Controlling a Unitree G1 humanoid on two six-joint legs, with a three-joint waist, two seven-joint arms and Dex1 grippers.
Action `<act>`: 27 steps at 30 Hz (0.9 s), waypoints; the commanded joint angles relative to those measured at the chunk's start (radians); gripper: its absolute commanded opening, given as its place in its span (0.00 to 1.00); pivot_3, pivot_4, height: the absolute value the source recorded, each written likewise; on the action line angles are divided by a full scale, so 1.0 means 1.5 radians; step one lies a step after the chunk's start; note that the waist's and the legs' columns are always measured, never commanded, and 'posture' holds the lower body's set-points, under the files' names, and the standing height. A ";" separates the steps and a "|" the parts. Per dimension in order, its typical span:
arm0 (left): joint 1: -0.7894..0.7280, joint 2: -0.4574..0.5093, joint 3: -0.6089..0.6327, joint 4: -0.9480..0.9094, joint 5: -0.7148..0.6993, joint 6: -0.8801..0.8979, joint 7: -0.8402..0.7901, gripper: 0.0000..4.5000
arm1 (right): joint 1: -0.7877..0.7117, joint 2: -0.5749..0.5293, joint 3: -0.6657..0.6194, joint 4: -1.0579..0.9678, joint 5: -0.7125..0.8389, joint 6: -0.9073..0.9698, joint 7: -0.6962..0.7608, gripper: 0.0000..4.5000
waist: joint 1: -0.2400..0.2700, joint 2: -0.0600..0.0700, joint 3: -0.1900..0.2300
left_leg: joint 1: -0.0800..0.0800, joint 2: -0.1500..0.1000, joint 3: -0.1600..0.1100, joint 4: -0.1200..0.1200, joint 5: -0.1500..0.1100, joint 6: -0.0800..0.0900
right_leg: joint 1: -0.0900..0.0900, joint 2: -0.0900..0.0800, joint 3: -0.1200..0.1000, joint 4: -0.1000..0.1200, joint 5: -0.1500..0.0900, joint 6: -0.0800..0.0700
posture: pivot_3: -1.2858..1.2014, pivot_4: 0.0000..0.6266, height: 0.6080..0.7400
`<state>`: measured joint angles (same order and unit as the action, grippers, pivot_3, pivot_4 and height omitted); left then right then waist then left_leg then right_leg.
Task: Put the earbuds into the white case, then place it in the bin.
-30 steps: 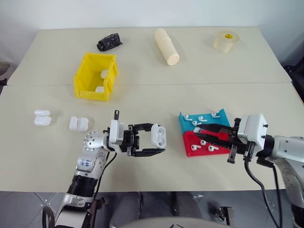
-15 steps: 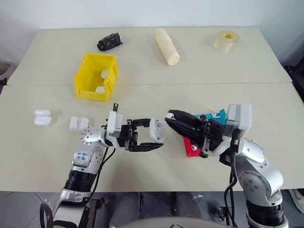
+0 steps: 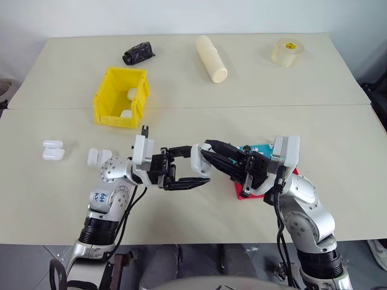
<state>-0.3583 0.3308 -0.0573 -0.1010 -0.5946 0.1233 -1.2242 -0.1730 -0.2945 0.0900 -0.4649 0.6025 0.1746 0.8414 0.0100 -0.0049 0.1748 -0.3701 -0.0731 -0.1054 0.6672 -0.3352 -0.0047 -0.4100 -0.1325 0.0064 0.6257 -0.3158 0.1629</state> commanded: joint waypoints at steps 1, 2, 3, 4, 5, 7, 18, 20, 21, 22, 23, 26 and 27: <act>0.000 -0.001 0.002 -0.036 -0.018 -0.002 0.000 0.62 | -0.002 0.006 0.006 0.010 -0.009 -0.023 0.005 0.11 | -0.001 0.000 0.000 | 0.000 0.000 0.000 0.000 0.000 0.000 | 0.000 0.000 0.000 0.000 0.000 0.000 | 0.52 0.24 1.00; 0.000 -0.001 0.003 -0.037 -0.018 -0.002 0.001 0.62 | -0.002 0.004 0.008 0.014 -0.013 -0.028 0.007 0.11 | -0.003 0.000 0.000 | 0.000 0.000 0.000 0.000 0.000 0.000 | 0.000 0.000 0.000 0.000 0.000 0.000 | 0.52 0.24 1.00; 0.000 -0.001 0.003 -0.038 -0.019 -0.001 0.002 0.62 | -0.001 0.001 0.012 0.018 -0.020 -0.034 0.012 0.11 | -0.005 0.000 0.000 | 0.000 0.000 0.000 0.000 0.000 0.000 | 0.000 0.000 0.000 0.000 0.000 0.000 | 0.52 0.24 1.00; 0.000 -0.001 0.004 -0.039 -0.019 0.000 0.003 0.62 | 0.000 -0.002 0.015 0.021 -0.025 -0.040 0.016 0.11 | -0.006 0.000 0.000 | 0.000 0.000 0.000 0.000 0.000 0.000 | 0.000 0.000 0.000 0.000 0.000 0.000 | 0.52 0.24 1.00; 0.000 -0.001 0.004 -0.041 -0.020 0.001 0.004 0.62 | 0.000 -0.005 0.019 0.024 -0.031 -0.046 0.021 0.11 | -0.007 0.000 0.000 | 0.000 0.000 0.000 0.000 0.000 0.000 | 0.000 0.000 0.000 0.000 0.000 0.000 | 0.52 0.24 1.00; -0.001 -0.003 0.004 -0.042 -0.020 0.002 0.005 0.62 | 0.002 -0.012 0.026 0.030 -0.039 -0.055 0.033 0.11 | -0.007 0.000 0.000 | 0.000 0.000 0.000 0.000 0.000 0.000 | 0.000 0.000 0.000 0.000 0.000 0.000 | 0.52 0.24 1.00; -0.009 -0.011 0.007 -0.046 -0.019 0.000 0.016 0.62 | 0.005 -0.036 0.049 0.063 -0.070 -0.091 0.062 0.19 | -0.007 0.000 0.000 | 0.000 0.000 0.000 0.000 0.000 0.000 | 0.000 0.000 0.000 0.000 0.000 0.000 | 0.52 0.24 1.00; -0.009 -0.012 0.007 -0.048 -0.020 0.001 0.017 0.62 | 0.004 -0.036 0.050 0.065 -0.065 -0.088 0.064 0.33 | -0.007 0.000 0.000 | 0.000 0.000 0.000 0.000 0.000 0.000 | 0.000 0.000 0.000 0.000 0.000 0.000 | 0.52 0.24 1.00; -0.009 -0.012 0.006 -0.049 -0.020 0.001 0.017 0.62 | 0.004 -0.039 0.052 0.065 -0.060 -0.085 0.069 0.39 | -0.007 0.000 0.000 | 0.000 0.000 0.000 0.000 0.000 0.000 | 0.000 0.000 0.000 0.000 0.000 0.000 | 0.52 0.24 1.00; -0.008 -0.012 0.006 -0.049 -0.020 0.001 0.016 0.62 | 0.004 -0.041 0.053 0.066 -0.060 -0.087 0.071 0.46 | -0.007 0.000 0.000 | 0.000 0.000 0.000 0.000 0.000 0.000 | 0.000 0.000 0.000 0.000 0.000 0.000 | 0.52 0.24 1.00; -0.008 -0.013 0.005 -0.049 -0.020 0.001 0.016 0.62 | 0.004 -0.043 0.053 0.064 -0.052 -0.080 0.074 0.53 | -0.007 0.000 0.000 | 0.000 0.000 0.000 0.000 0.000 0.000 | 0.000 0.000 0.000 0.000 0.000 0.000 | 0.52 0.24 1.00; -0.008 -0.014 0.005 -0.048 -0.019 -0.001 0.016 0.62 | 0.002 -0.047 0.049 0.064 -0.047 -0.080 0.074 0.74 | -0.007 0.000 0.000 | 0.000 0.000 0.000 0.000 0.000 0.000 | 0.000 0.000 0.000 0.000 0.000 0.000 | 0.52 0.24 1.00; -0.008 -0.015 0.005 -0.048 -0.018 -0.001 0.017 0.62 | 0.002 -0.049 0.047 0.065 -0.047 -0.081 0.075 0.80 | -0.007 0.000 0.000 | 0.000 0.000 0.000 0.000 0.000 0.000 | 0.000 0.000 0.000 0.000 0.000 0.000 | 0.52 0.24 1.00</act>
<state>-0.3424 0.3316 -0.0582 -0.1047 -0.5890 0.1408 -1.2268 -0.1851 -0.3514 0.0997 -0.3687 0.5525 0.0241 0.9100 -0.0010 -0.0049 0.1748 -0.3701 -0.0730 -0.1054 0.6668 -0.3352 -0.0047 -0.4100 -0.1326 0.0065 0.6252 -0.3158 0.1629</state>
